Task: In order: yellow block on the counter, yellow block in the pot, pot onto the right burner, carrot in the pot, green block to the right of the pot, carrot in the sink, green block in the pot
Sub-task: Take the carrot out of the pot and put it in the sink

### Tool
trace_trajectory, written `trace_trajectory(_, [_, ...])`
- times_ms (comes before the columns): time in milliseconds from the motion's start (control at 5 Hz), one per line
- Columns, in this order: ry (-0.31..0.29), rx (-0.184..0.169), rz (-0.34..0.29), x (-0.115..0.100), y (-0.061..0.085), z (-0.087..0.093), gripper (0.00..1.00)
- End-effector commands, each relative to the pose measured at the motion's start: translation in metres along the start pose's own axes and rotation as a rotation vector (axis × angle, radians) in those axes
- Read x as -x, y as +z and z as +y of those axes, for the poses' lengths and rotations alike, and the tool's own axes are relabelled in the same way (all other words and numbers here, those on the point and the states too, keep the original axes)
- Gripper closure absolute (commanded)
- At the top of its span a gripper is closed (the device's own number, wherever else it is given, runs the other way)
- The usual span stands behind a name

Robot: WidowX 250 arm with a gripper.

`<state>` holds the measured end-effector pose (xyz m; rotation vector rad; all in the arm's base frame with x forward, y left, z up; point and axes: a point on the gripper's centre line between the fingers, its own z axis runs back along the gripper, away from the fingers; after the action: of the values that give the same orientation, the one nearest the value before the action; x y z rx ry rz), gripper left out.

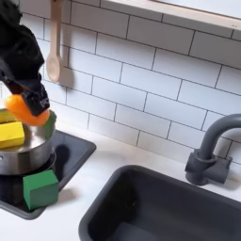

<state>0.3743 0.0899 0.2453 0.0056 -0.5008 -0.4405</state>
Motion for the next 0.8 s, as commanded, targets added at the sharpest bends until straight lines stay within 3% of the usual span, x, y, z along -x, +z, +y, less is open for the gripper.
trace_trajectory(0, [-0.018, 0.0, -0.049, -0.011, 0.016, -0.006, 1.0])
trace_trajectory(400, [-0.089, 0.069, -0.062, -0.024, 0.016, -0.044, 1.0])
trace_trajectory(600, [-0.126, 0.124, -0.06, -0.026, 0.01, -0.072, 1.0])
